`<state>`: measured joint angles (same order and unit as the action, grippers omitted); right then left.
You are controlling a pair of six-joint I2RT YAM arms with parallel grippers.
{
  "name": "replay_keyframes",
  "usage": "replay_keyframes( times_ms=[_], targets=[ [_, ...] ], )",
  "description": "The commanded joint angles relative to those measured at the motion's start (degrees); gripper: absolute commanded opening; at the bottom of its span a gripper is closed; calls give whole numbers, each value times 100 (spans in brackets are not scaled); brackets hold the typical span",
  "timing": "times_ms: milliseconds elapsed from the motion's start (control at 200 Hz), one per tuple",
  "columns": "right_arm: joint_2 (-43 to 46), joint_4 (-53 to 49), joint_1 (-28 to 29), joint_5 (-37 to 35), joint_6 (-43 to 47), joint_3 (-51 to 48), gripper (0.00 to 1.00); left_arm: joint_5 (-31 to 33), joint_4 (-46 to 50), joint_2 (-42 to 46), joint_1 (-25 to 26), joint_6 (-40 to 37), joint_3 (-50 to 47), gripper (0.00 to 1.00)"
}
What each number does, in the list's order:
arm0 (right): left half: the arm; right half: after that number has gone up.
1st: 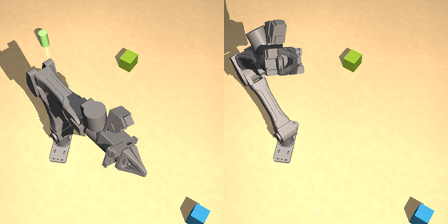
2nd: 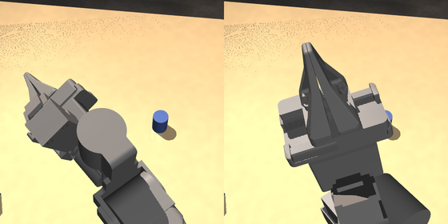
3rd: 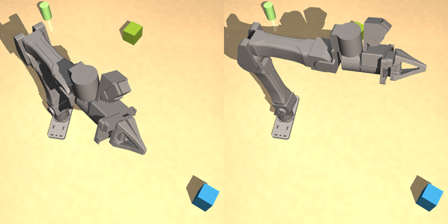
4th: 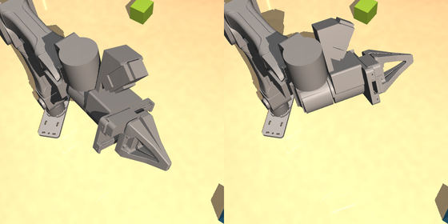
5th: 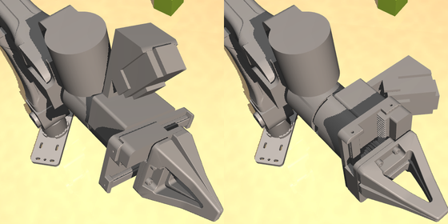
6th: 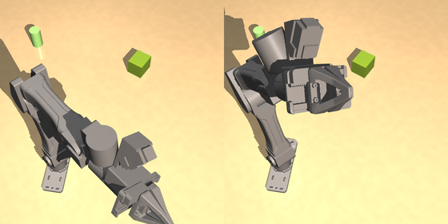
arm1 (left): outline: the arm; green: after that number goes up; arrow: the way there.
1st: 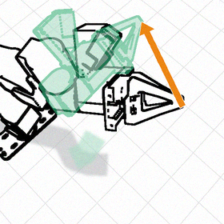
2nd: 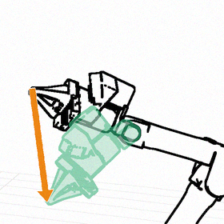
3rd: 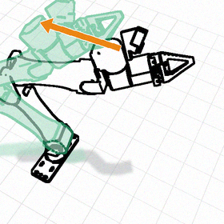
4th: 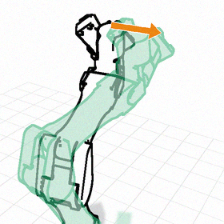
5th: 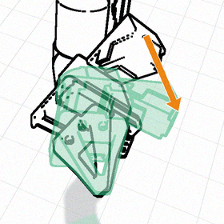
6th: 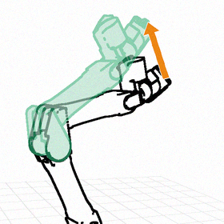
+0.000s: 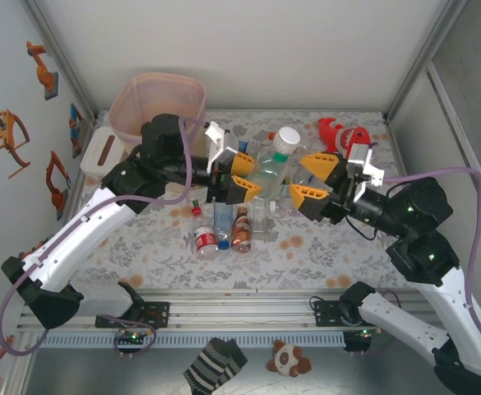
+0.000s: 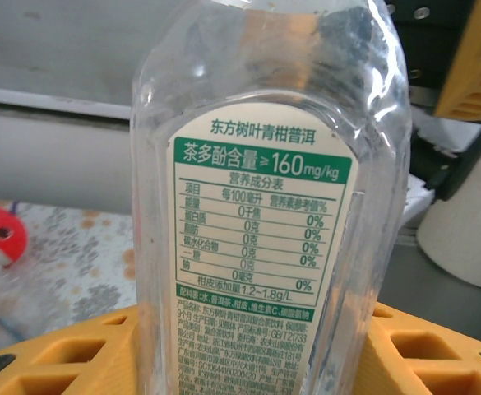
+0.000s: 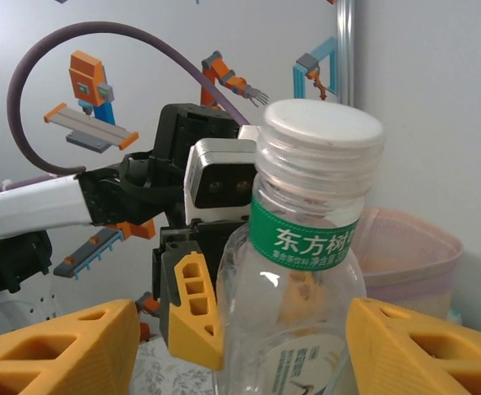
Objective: Put the plastic bottles in the bin
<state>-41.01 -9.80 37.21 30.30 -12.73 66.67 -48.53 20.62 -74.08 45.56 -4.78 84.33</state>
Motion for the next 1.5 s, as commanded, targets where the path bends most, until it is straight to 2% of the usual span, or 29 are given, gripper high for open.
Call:
replay_keyframes(
  times_ms=[0,260,461,581,741,946,1087,1492],
  targets=[
    [82,-120,32,-240,68,-80,66,585,200,264,-192,-149,137,42],
    [91,-101,32,-288,-17,-102,65,2334,444,438,-807,76,231,41],
    [102,-119,32,-315,-94,-127,64,3280,722,366,-1330,308,416,41],
    [145,-153,32,-375,-105,-155,64,3325,943,238,-1956,577,584,40],
    [206,-197,31,-427,-100,-172,64,3475,1240,-94,-2620,546,871,40],
    [240,-257,32,-472,-99,-148,64,3528,1827,-922,-3218,370,1654,40],
    [255,-277,32,-504,-106,-111,63,3423,2143,-1545,-3393,257,2116,39],
    [324,-351,32,-595,-137,-87,62,3315,3208,-3090,-3415,138,3132,36]
  ],
)
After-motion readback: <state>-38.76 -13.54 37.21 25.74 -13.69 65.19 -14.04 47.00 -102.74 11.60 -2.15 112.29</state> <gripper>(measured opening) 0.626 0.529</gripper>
